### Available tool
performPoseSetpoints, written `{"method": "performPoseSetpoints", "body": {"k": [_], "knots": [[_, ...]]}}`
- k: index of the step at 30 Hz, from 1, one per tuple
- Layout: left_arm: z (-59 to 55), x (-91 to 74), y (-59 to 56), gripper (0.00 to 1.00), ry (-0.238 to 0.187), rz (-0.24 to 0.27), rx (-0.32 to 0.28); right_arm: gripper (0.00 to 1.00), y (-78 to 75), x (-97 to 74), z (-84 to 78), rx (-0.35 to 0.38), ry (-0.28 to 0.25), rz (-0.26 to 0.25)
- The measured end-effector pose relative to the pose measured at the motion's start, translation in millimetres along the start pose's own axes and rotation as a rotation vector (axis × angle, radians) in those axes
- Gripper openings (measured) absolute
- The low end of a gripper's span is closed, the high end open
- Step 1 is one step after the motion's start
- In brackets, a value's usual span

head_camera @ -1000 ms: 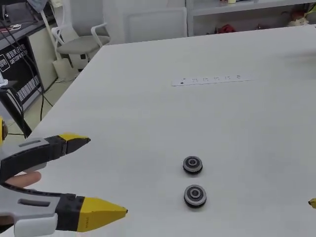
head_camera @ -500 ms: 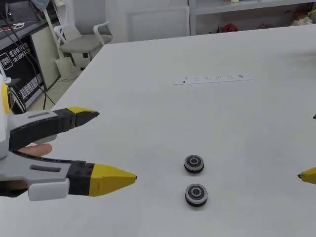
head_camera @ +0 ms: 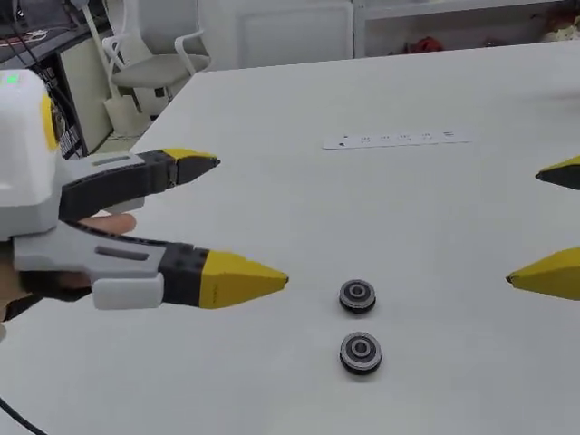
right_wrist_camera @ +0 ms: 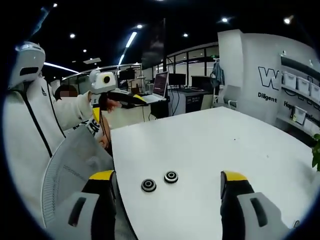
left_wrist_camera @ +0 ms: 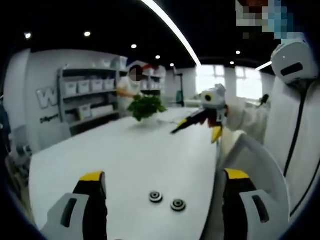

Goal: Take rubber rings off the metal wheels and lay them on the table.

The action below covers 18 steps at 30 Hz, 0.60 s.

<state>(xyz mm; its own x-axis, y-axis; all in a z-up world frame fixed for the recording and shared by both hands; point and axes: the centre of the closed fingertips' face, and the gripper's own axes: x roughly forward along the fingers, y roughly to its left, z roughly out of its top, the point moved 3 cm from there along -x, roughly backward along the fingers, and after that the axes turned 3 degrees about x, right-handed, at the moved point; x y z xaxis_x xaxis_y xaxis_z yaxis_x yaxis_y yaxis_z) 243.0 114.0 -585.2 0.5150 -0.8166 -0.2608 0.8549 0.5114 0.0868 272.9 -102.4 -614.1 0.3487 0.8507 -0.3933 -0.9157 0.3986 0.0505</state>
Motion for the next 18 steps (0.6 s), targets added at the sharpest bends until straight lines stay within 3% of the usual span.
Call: {"method": "performPoseSetpoints", "body": {"k": [7,18], "knots": [[6.6,20.1,4.3,0.95,-0.023,-0.045,0.034,0.80,1.8,14.7,13.2,-0.031,-0.010,0.045],[-12.6,53.7,7.8,0.90,-0.023,-0.072,0.059,0.73,6.6,47.3,18.9,-0.043,-0.045,0.123]]}}
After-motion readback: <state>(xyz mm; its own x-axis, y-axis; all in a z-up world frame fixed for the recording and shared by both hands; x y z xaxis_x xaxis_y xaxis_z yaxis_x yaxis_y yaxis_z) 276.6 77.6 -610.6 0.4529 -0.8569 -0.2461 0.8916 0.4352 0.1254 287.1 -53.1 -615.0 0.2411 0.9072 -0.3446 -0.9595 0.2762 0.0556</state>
